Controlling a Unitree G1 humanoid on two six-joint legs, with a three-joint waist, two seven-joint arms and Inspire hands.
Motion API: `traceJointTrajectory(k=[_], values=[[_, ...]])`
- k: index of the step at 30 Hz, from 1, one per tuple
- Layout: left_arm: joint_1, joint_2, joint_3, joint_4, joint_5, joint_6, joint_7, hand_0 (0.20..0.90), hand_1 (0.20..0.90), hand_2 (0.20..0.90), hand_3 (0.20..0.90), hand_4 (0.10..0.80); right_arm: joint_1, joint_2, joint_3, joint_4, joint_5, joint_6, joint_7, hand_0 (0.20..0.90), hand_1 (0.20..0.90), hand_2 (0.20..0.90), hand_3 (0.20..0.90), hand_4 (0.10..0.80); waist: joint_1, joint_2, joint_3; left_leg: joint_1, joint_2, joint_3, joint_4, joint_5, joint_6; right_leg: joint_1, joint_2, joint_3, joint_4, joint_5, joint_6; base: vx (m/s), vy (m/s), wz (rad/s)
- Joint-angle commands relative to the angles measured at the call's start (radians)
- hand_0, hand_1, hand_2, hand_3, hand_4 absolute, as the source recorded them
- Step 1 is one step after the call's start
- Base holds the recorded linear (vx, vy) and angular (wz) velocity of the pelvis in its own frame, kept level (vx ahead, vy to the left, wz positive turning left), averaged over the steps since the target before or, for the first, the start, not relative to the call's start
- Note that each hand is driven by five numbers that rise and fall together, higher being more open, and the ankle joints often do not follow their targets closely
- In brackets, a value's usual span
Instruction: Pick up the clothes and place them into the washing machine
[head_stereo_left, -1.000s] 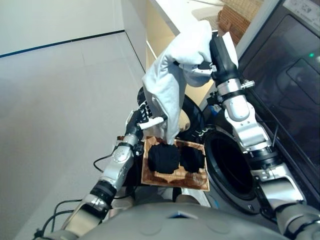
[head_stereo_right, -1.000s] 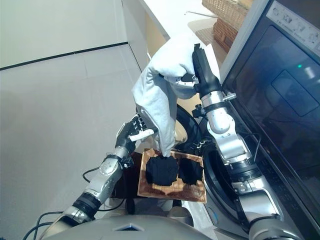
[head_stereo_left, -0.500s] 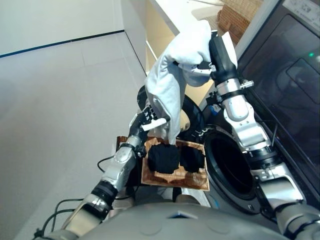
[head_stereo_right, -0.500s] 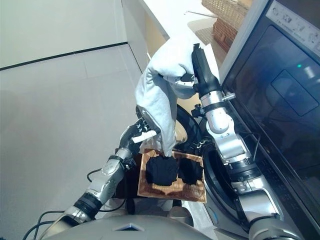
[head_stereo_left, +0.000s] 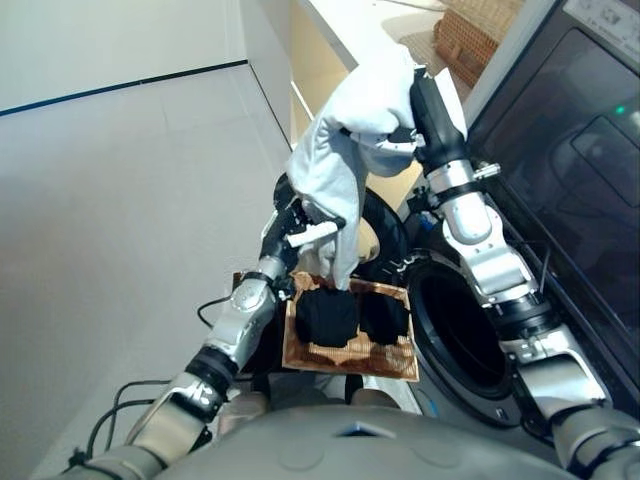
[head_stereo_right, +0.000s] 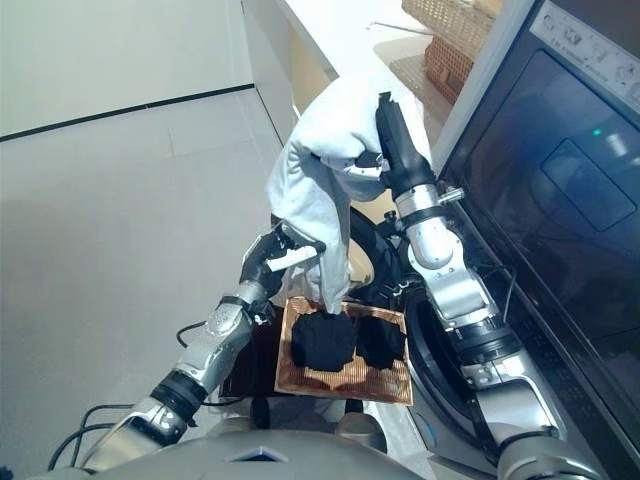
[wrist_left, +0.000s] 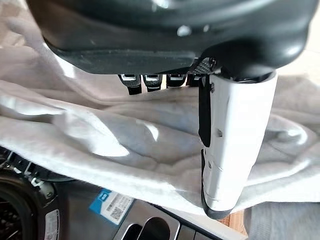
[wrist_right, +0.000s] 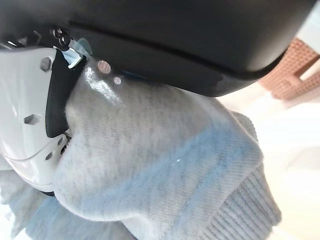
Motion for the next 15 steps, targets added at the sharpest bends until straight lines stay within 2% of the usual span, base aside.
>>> traceJointTrajectory(k=[1,10,11,12,13,15], values=[[-0.172,-0.065,-0.061,0.025,0.040,-0.092,0.004,0.900,0.900,0.900,0.900,0.800,-0.237,0.003,-0.052,-0.044,0.054,-0.099,-0.045,0.200,0.200,0.200,0.200,0.300,0.005,-0.032,-0.104,0.016,0.040,-0.020,-0.008,-0.043,-0.061,-0.046,-0.032,-0.020,0.015,0.010,0.022,0.000,0.000,0.00],[-0.198,-0.080,-0.067,0.038,0.030,-0.095,0.019,0.900,0.900,0.900,0.900,0.800,-0.231,0.004,-0.042,-0.053,0.069,-0.101,-0.041,0.200,0.200,0.200,0.200,0.300,0.000,-0.031,-0.106,0.018,0.042,-0.018,-0.008,-0.043,-0.062,-0.042,-0.032,-0.021,0.014,0.009,0.023,0.000,0.000,0.00],[-0.198,-0.081,-0.068,0.040,0.027,-0.094,0.018,0.686,0.686,0.686,0.686,0.647,-0.231,0.004,-0.041,-0.054,0.071,-0.101,-0.041,0.200,0.200,0.200,0.200,0.300,0.000,-0.031,-0.106,0.018,0.042,-0.018,-0.008,-0.043,-0.062,-0.042,-0.032,-0.020,0.013,0.009,0.023,0.000,0.000,0.00],[-0.196,-0.081,-0.068,0.039,0.022,-0.093,0.015,0.513,0.513,0.513,0.513,0.524,-0.231,0.004,-0.041,-0.054,0.072,-0.101,-0.041,0.200,0.200,0.200,0.200,0.300,0.001,-0.031,-0.106,0.018,0.042,-0.017,-0.008,-0.043,-0.062,-0.042,-0.031,-0.020,0.013,0.009,0.023,0.000,0.000,0.00],[-0.194,-0.081,-0.069,0.037,0.017,-0.094,0.012,0.200,0.200,0.200,0.200,0.300,-0.231,0.004,-0.040,-0.055,0.072,-0.101,-0.042,0.200,0.200,0.200,0.200,0.300,0.001,-0.031,-0.107,0.018,0.042,-0.017,-0.008,-0.043,-0.062,-0.042,-0.032,-0.020,0.013,0.010,0.023,0.000,0.000,0.00],[-0.193,-0.080,-0.067,0.036,0.015,-0.102,0.014,0.200,0.200,0.200,0.200,0.300,-0.231,0.004,-0.038,-0.056,0.073,-0.104,-0.042,0.200,0.200,0.200,0.200,0.300,0.000,-0.031,-0.106,0.019,0.042,-0.017,-0.008,-0.043,-0.062,-0.044,-0.032,-0.020,0.013,0.011,0.023,0.000,0.000,0.00]])
